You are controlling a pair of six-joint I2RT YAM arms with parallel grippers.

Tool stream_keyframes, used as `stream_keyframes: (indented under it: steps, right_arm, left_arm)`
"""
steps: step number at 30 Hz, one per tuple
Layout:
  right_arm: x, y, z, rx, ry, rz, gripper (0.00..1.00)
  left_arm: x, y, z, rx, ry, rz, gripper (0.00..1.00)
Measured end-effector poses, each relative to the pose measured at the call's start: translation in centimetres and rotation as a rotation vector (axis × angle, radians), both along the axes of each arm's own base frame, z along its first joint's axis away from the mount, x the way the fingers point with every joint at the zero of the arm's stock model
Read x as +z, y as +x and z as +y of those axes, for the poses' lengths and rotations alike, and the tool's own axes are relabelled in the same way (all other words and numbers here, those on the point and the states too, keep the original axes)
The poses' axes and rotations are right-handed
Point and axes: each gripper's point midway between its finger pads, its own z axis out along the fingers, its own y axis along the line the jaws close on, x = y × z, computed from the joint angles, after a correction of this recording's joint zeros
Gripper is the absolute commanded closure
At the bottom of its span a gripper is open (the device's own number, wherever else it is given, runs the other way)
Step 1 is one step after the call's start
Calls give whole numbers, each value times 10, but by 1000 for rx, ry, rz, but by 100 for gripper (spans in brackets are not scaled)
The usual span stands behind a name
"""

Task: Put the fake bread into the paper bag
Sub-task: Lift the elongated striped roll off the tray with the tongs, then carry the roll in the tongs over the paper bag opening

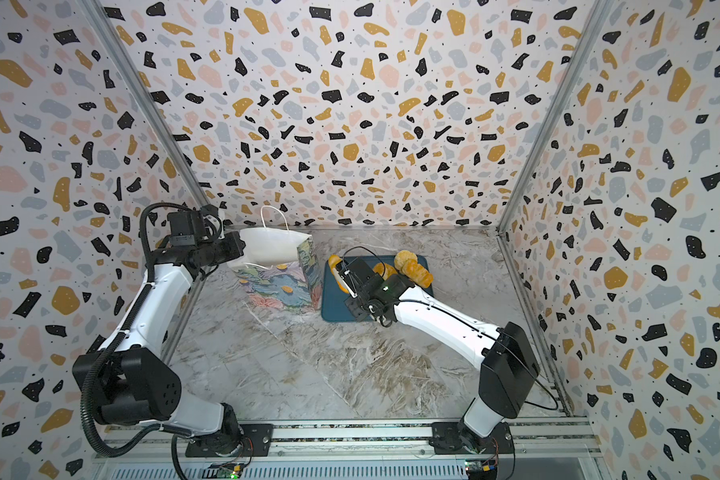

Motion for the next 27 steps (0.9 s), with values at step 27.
stream_keyframes:
  steps: [27]
  right_arm:
    - [85, -3, 28, 14, 90, -152, 77]
  left_arm:
    - [0, 0, 0, -2, -2, -2, 100]
